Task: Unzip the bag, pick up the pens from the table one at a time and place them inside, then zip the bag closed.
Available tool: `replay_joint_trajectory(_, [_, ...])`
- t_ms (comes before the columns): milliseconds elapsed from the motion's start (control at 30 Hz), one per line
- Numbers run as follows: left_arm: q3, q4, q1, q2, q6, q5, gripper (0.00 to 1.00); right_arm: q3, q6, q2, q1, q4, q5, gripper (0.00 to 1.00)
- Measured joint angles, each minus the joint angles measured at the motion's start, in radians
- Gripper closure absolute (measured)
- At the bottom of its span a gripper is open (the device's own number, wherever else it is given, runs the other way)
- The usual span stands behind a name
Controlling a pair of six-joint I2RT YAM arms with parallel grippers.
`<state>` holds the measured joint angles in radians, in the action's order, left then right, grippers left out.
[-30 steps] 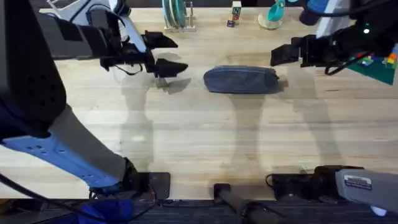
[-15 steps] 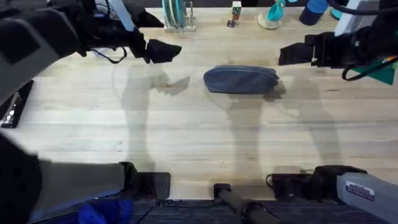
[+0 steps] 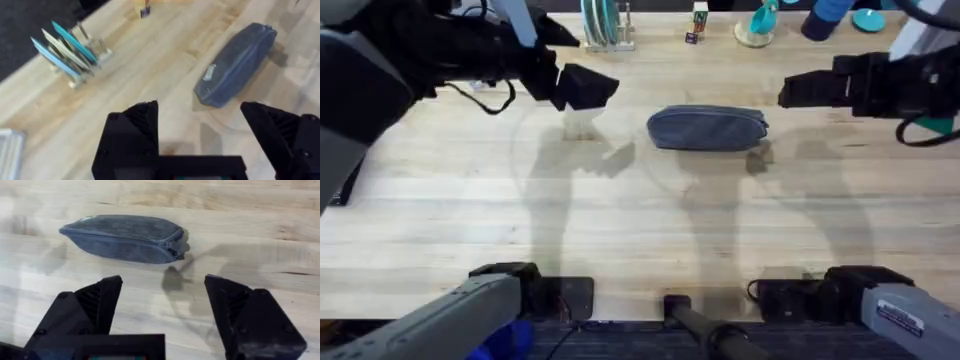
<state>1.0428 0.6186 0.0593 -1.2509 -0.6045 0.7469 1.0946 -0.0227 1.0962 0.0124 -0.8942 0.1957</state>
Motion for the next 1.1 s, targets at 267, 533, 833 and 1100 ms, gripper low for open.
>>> replay_joint_trajectory(267, [0.0,0.13,0.0,0.029,0.015,-0.038,0.006,0.0,-0.022,-0.027,0.0,-0.057,0.016,0.005])
replay_joint_trajectory(533, [0.0,0.141,0.0,0.029,0.015,-0.057,0.006,0.0,-0.031,-0.026,0.054,-0.088,0.061,0.005])
replay_joint_trajectory(833, [0.0,0.141,0.0,0.029,0.015,-0.06,0.006,-0.001,0.023,0.012,0.232,-0.087,0.254,0.005])
replay_joint_trajectory(1100, [0.0,0.141,0.0,0.029,0.015,-0.06,0.006,-0.036,0.143,0.142,0.411,-0.087,0.49,0.006])
